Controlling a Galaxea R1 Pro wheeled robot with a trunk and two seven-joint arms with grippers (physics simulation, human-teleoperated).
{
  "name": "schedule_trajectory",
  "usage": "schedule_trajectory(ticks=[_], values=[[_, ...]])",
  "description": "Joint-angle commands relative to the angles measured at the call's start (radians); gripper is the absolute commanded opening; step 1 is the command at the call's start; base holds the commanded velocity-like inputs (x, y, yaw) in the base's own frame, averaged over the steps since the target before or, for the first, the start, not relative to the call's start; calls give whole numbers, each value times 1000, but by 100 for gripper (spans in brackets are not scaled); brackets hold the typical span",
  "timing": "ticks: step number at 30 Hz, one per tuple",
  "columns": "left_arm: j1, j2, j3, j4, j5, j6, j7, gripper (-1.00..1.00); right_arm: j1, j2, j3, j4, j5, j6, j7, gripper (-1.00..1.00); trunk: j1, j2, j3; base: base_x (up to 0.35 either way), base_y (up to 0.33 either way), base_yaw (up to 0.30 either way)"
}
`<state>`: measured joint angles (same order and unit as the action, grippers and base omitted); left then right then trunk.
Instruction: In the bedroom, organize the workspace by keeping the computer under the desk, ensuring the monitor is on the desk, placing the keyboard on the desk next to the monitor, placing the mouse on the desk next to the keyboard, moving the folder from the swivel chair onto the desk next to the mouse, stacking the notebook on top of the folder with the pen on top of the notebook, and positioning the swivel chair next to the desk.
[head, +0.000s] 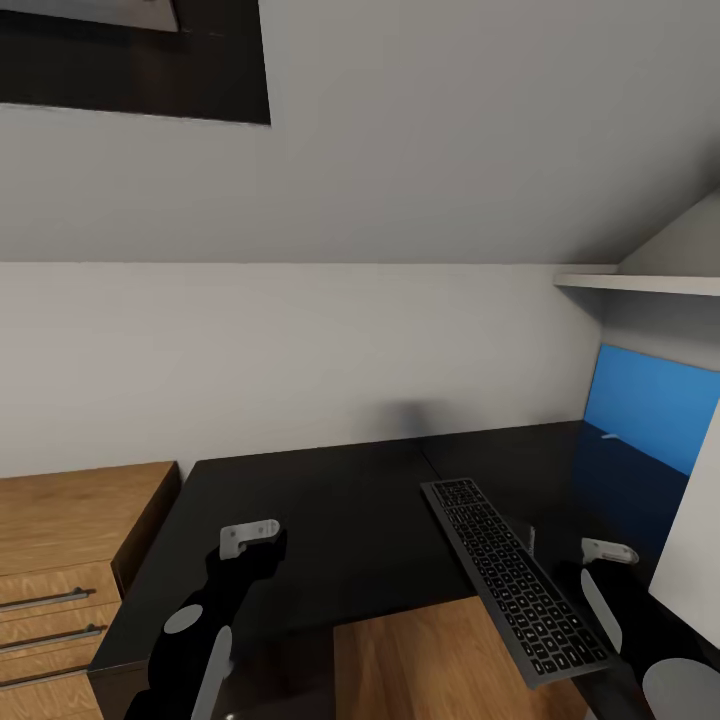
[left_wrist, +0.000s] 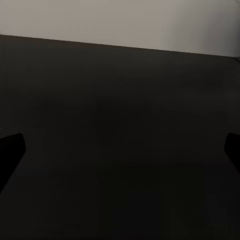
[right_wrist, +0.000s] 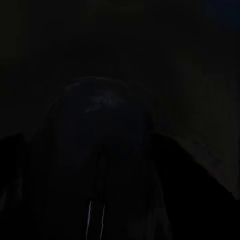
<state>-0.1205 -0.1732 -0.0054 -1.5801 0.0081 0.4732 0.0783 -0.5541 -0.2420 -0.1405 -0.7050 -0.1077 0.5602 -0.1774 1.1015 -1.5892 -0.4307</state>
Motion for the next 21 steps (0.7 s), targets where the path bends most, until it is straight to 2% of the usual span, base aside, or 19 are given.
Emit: schedule_trajectory(ticks=[1, 21], values=[[-1, 0, -1, -1, 1, 5, 4, 100, 0, 0, 1, 2, -5, 10, -5, -100, 0, -1, -1, 0, 0, 0], [-1, 0, -1, -1, 2, 6, 4, 100, 0, -2, -2, -2, -3, 9, -5, -100, 0, -1, -1, 0, 0, 0]])
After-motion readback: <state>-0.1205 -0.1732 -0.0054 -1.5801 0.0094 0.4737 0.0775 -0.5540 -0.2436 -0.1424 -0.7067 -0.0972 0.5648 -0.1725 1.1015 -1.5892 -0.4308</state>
